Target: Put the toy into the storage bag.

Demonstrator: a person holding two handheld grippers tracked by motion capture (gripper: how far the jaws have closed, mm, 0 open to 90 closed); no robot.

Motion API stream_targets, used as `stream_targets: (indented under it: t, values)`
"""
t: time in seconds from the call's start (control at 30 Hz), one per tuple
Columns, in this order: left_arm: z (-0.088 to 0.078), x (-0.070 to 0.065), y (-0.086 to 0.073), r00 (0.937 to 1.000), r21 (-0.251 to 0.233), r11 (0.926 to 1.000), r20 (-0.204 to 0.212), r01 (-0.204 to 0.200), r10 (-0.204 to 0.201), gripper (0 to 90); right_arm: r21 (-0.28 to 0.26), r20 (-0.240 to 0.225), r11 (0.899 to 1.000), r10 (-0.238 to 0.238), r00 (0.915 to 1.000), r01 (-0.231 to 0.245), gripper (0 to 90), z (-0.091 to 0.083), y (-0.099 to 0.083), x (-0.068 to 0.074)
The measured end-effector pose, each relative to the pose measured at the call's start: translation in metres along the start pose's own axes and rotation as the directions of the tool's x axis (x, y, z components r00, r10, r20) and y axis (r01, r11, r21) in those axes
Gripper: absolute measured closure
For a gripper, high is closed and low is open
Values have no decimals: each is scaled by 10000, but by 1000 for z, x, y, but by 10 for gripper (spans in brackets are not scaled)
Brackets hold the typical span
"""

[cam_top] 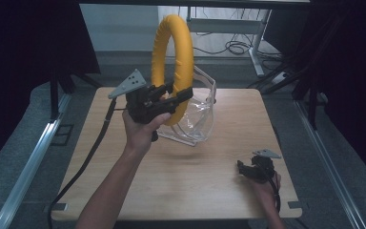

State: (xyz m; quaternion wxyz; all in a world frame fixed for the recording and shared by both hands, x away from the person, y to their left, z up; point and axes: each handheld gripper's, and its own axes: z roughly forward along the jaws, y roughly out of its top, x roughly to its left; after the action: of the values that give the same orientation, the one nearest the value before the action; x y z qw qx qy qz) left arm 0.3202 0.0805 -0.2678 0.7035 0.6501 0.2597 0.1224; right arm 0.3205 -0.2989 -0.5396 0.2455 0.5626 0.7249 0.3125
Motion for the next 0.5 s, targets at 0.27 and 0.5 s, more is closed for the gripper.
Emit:
stream_targets:
  t: [0.27,0.5]
  values:
    - [16,-6,4,9998,-18,10000,149,-96,96,514,-20,0,10000,-17,10000,17,216,0,0,0]
    - [32,-8,1,9992,129,9999,385,-63,58,514,-25,1,10000,-11,10000,11,217,0,0,0]
